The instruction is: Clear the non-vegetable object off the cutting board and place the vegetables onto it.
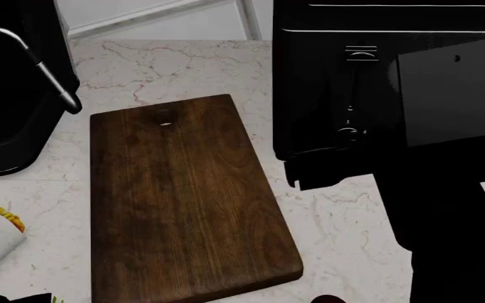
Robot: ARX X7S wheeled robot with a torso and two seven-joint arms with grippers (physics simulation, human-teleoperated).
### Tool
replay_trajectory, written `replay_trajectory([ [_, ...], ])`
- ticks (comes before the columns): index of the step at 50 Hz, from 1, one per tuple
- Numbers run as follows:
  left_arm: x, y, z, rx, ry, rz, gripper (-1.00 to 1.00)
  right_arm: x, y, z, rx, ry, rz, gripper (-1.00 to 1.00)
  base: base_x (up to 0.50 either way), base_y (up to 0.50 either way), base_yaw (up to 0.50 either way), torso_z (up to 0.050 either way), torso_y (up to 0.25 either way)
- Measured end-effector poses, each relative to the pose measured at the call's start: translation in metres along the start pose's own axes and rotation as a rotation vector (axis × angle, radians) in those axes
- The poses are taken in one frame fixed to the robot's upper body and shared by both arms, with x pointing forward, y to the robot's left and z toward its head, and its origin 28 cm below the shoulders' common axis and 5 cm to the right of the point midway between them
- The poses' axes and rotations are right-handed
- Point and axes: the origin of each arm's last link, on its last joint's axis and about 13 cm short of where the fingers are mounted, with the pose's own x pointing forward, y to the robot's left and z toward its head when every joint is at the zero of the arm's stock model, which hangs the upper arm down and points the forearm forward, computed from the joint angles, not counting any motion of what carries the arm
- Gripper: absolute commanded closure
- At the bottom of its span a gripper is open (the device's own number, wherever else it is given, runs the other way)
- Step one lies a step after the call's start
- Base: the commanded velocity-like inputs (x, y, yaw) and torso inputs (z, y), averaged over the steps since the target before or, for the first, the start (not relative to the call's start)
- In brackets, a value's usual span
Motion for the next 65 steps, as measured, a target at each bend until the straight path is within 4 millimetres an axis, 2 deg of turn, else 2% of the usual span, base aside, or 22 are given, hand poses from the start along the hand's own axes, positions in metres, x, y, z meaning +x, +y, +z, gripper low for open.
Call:
replay_trajectory([
  [36,0.024,-0.004,-0.022,-0.065,0.083,-0.044,-1.00,-0.006,-0.005,-0.009,0.012,0.012,-0.017,-1.00,0.00,0.00,0.00,0.000,0.000],
  [65,0.040,-0.003,-0.030,-0.054,0.086,-0.026,-1.00,-0.008,-0.007,-0.016,0.022,0.026,-0.026,-1.00,0.00,0.00,0.00,0.000,0.000],
])
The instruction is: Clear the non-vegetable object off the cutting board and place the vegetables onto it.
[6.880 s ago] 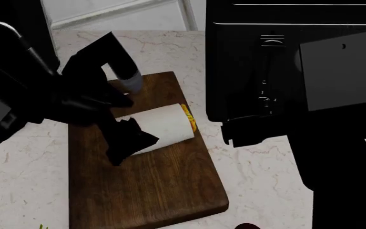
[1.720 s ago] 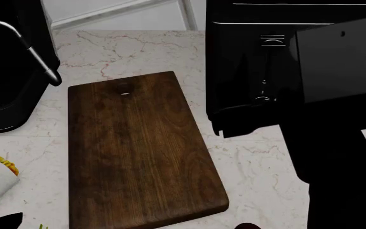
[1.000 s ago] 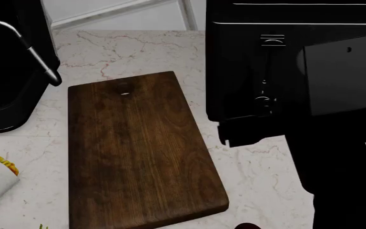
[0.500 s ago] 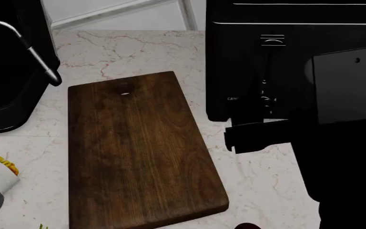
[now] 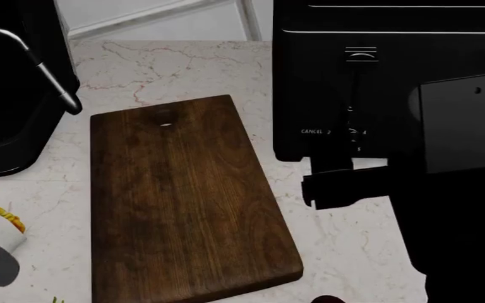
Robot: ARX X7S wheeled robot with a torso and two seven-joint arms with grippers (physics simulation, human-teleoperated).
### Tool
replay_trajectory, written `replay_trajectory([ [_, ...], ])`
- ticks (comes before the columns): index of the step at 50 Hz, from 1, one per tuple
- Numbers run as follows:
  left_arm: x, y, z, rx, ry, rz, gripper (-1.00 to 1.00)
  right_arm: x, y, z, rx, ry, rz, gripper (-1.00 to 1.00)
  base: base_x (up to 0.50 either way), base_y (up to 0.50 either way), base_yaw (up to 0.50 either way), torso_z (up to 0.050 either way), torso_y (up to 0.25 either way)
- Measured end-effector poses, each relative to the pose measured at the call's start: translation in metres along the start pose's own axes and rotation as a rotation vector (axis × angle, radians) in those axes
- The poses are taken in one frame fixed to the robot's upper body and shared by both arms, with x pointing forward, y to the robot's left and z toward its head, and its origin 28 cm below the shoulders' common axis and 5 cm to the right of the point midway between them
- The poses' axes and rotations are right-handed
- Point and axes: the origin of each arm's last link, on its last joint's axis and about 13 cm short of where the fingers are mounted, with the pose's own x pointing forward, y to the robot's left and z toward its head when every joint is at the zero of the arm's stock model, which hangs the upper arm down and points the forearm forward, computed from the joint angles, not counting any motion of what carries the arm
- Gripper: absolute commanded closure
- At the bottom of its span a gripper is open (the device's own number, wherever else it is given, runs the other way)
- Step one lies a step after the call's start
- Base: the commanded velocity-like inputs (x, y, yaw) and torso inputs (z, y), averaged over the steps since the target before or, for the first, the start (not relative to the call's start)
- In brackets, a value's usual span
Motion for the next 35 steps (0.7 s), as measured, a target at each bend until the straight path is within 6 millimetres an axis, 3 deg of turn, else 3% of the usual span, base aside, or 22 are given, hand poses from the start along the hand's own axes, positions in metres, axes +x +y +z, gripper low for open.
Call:
replay_trajectory([
  [7,0.001,0.000,-0.003,-0.001,-0.011,0.002,-1.00,-0.001,-0.001,0.001,-0.001,-0.001,-0.002,-1.00,0.00,0.00,0.00,0.000,0.000],
  [8,0.001,0.000,-0.003,-0.001,-0.012,0.003,1.00,-0.001,-0.001,0.001,-0.001,-0.001,-0.003,-1.00,0.00,0.00,0.00,0.000,0.000],
  [23,0.001,-0.001,-0.004,-0.027,-0.011,-0.039,1.00,-0.003,-0.001,0.002,0.001,-0.008,-0.007,-1.00,0.00,0.00,0.00,-0.002,0.000],
  [35,-0.011,-0.005,-0.005,0.012,0.018,-0.022,1.00,-0.005,-0.001,0.004,0.005,-0.021,-0.010,-1.00,0.00,0.00,0.00,0.000,0.000],
])
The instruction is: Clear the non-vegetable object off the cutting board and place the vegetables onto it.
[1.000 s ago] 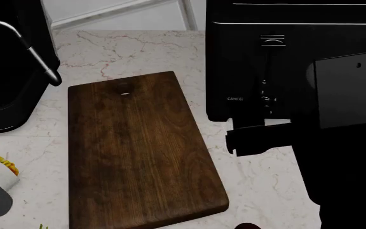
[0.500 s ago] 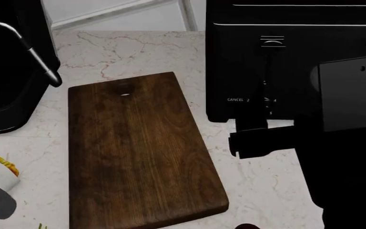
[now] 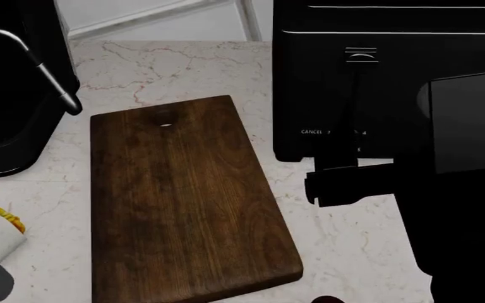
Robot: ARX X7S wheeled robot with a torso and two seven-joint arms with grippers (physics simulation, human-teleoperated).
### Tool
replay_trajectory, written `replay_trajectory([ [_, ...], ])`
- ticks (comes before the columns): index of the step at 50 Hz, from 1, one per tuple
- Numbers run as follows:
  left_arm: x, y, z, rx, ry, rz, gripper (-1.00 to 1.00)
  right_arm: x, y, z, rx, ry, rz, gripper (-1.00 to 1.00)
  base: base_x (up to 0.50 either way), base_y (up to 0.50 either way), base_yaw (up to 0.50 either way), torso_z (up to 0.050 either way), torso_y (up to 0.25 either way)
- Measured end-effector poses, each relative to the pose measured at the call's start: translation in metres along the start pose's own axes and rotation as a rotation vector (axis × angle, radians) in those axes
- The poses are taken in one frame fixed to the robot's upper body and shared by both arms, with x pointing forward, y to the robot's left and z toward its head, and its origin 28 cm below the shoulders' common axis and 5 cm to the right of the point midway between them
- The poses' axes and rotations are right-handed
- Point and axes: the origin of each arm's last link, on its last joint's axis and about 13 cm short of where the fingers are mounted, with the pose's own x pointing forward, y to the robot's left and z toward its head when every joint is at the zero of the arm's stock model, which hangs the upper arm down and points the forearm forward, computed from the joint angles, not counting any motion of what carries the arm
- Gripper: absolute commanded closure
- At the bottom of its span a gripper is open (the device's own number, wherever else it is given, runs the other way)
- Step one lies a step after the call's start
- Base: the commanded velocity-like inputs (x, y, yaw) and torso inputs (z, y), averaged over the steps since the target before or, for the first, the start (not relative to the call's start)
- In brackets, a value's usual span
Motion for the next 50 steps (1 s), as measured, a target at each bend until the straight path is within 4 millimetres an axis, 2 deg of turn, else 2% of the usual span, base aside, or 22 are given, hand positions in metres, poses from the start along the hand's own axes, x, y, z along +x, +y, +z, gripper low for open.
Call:
replay_trajectory([
  [16,-0.015,-0.005,0.027,0.115,-0.079,0.012,1.00,-0.002,0.000,0.004,-0.003,-0.007,-0.001,-1.00,0.00,0.00,0.00,0.000,0.000],
  [27,-0.017,-0.006,0.051,0.169,-0.158,0.021,1.00,-0.001,0.000,0.004,-0.005,-0.005,-0.001,-1.00,0.00,0.00,0.00,0.000,0.000],
  [36,-0.011,-0.001,0.067,0.186,-0.208,0.035,1.00,0.001,0.001,0.002,-0.006,0.000,0.003,-1.00,0.00,0.00,0.00,0.000,0.000],
  [50,0.010,0.006,0.093,0.215,-0.246,0.020,1.00,0.004,0.002,0.000,-0.010,0.008,0.007,-1.00,0.00,0.00,0.00,0.000,0.000],
])
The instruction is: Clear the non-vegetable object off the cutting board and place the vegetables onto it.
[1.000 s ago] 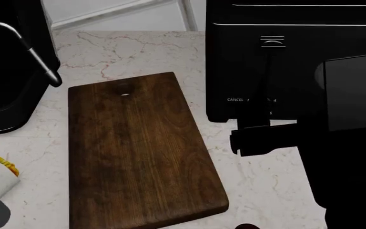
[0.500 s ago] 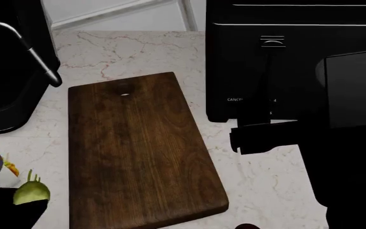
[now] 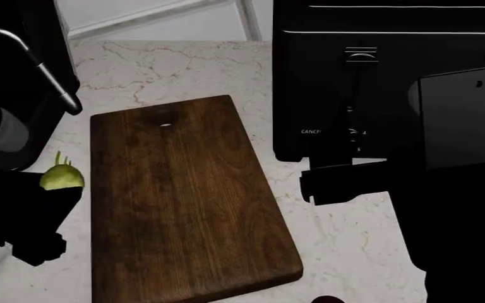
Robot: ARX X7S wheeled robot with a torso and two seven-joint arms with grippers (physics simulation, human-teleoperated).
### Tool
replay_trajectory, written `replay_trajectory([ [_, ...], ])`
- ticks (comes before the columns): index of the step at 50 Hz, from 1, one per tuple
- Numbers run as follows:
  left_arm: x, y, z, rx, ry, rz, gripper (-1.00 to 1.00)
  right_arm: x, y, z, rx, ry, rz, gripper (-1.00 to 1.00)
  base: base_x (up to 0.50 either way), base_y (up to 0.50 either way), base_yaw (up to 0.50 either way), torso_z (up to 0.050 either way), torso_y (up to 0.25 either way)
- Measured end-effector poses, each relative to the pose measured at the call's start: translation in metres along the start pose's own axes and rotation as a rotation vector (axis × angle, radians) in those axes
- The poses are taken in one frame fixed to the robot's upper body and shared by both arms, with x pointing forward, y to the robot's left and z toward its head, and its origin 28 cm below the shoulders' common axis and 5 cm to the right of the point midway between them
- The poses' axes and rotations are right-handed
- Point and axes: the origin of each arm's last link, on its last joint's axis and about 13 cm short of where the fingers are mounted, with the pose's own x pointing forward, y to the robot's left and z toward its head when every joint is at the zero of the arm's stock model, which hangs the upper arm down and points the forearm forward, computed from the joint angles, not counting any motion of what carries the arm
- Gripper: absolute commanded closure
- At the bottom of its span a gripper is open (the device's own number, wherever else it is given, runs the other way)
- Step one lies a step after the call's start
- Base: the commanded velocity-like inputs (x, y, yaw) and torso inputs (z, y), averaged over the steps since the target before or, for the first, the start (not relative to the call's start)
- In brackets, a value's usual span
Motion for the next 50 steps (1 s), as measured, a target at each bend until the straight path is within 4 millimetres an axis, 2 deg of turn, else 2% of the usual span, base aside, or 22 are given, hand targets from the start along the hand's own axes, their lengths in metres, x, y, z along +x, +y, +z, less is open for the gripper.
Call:
replay_trajectory([
  [26,0.077,0.001,0.031,0.046,-0.010,-0.083,1.00,0.004,0.004,-0.001,-0.020,0.020,0.022,-1.00,0.00,0.00,0.00,0.000,0.000],
  [36,0.094,0.002,0.027,0.054,0.020,-0.084,1.00,0.003,0.003,0.000,-0.022,0.020,0.019,-1.00,0.00,0.00,0.00,0.000,0.001],
  [47,0.104,0.000,0.019,0.057,0.057,-0.092,1.00,0.001,0.003,0.001,-0.020,0.018,0.014,-1.00,0.00,0.00,0.00,0.000,0.000],
  [48,0.104,0.000,0.019,0.057,0.058,-0.093,-1.00,0.001,0.003,0.001,-0.020,0.018,0.013,-1.00,0.00,0.00,0.00,0.000,0.000],
  [50,0.105,0.000,0.019,0.057,0.058,-0.092,-1.00,0.001,0.002,0.001,-0.020,0.017,0.012,-1.00,0.00,0.00,0.00,0.000,0.000],
])
